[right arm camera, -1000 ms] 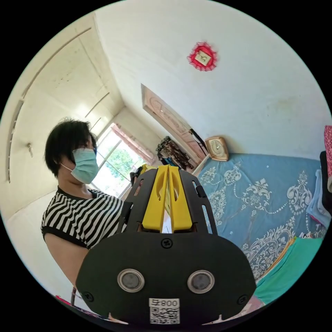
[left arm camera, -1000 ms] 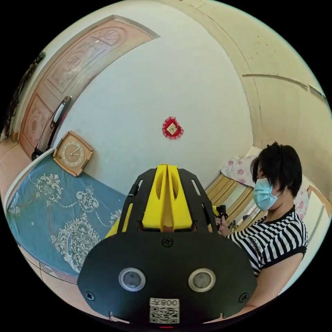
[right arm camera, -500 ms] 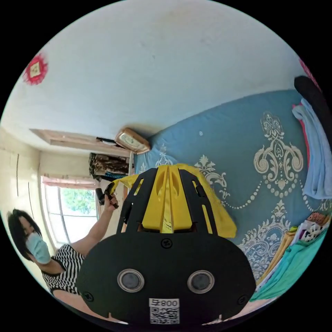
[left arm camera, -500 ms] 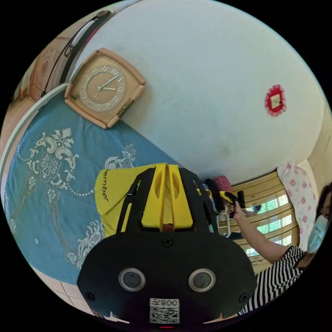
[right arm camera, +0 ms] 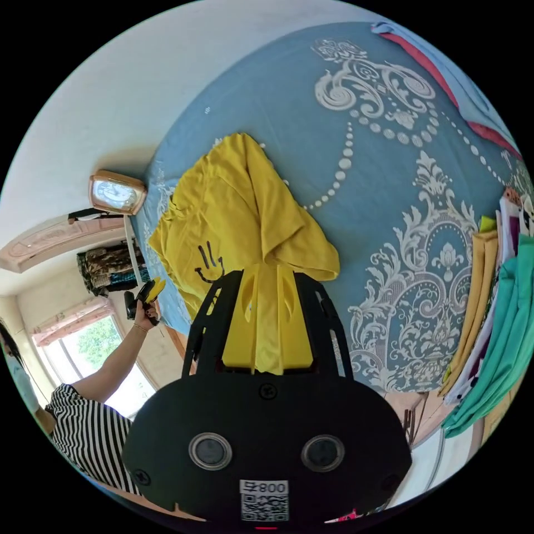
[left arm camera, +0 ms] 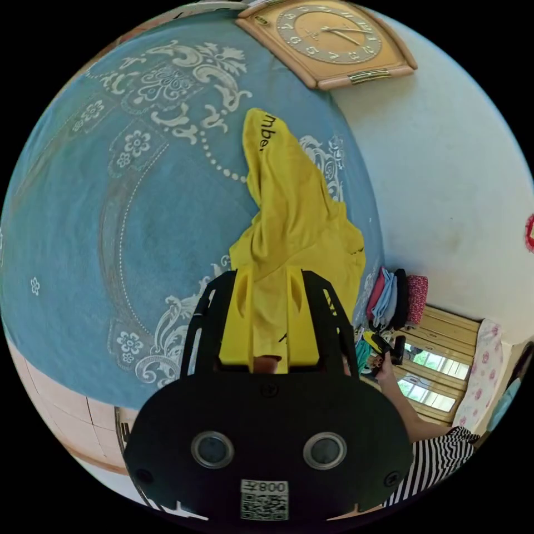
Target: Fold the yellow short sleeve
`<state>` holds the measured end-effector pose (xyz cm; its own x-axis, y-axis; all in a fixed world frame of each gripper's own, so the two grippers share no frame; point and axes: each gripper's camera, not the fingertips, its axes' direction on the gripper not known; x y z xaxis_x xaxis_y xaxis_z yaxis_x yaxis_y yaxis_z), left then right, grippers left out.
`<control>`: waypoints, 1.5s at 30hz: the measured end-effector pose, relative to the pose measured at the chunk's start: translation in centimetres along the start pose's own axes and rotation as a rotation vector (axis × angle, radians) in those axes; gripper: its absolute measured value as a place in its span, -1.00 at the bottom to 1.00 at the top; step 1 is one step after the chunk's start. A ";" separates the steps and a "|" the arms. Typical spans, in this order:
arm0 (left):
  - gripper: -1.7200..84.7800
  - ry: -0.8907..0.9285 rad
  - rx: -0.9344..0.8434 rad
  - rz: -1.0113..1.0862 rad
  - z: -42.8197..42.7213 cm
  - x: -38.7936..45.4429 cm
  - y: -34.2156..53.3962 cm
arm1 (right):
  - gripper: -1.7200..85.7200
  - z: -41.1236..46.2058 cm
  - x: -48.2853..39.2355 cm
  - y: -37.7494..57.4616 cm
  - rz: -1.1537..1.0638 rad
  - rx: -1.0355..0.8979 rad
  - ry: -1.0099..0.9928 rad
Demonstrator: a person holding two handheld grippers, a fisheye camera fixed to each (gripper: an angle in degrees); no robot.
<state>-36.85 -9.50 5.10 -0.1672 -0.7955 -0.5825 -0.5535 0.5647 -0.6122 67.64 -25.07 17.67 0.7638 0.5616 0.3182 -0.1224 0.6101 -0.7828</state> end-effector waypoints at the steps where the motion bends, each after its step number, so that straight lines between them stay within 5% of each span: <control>1: -0.76 -0.008 0.002 -0.012 -0.3 -0.2 -0.9 | -0.81 0.5 -0.1 -0.6 0.008 0.002 0.016; 17: -0.91 -0.111 0.025 -0.018 -6.5 2.3 -9.1 | -0.89 6.1 -4.7 -10.6 0.008 0.073 -0.048; 24: -0.93 -0.100 0.070 0.117 -13.9 5.6 -9.6 | -0.94 -0.3 -7.0 -13.0 -0.059 0.194 -0.123; 29: -0.92 -0.154 0.083 0.172 -18.7 5.8 -9.8 | -0.94 -7.3 -8.3 -16.5 -0.094 0.319 0.001; 37: -0.90 -0.190 0.096 0.078 -21.9 2.2 -9.8 | -0.96 -4.7 -6.6 -22.0 0.130 0.177 0.237; 45: -0.89 -0.104 0.158 -0.028 -24.5 -1.8 -11.9 | -0.93 2.4 -18.4 -22.9 -0.224 0.127 -0.009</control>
<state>-49.98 -20.24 26.55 -0.0634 -0.7888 -0.6114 -0.4201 0.5768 -0.7006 54.84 -48.04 31.08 0.7754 0.4088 0.4813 -0.0294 0.7848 -0.6191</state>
